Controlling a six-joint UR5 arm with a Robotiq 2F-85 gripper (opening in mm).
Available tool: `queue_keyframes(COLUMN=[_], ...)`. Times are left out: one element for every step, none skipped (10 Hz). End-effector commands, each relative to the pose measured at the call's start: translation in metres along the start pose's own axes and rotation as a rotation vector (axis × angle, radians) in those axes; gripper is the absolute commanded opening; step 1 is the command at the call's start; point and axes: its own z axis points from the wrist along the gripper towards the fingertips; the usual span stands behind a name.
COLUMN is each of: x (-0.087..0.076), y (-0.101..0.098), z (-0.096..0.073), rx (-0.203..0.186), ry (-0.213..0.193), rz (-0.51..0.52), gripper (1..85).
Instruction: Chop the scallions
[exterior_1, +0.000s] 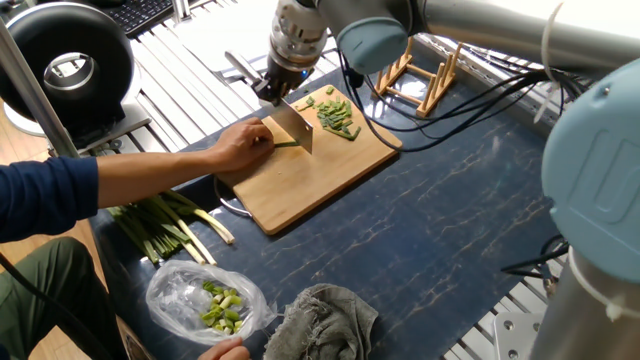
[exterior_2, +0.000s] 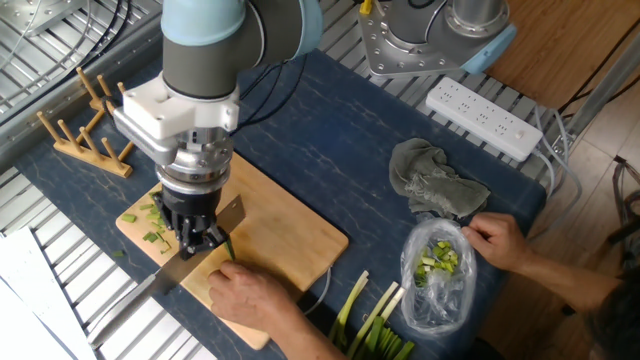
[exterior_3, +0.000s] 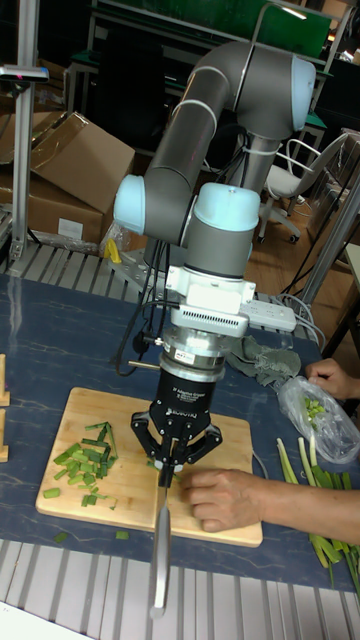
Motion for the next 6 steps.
queue_keyframes(x=[-0.009,-0.01,-0.007,-0.004,0.001,0.007], y=[-0.003,-0.003,-0.002,-0.001,-0.002,-0.003], z=[0.007,0.007,0.008,0.011,0.014,0.012], rx=[-0.009,-0.009,-0.009,-0.009,-0.009,-0.009], ry=[-0.012,-0.014,-0.012,-0.012,-0.014,-0.012], rz=[0.008,0.01,0.013,0.017,0.017,0.013], gripper=[1.3,1.3,1.3,1.3,1.3,1.3])
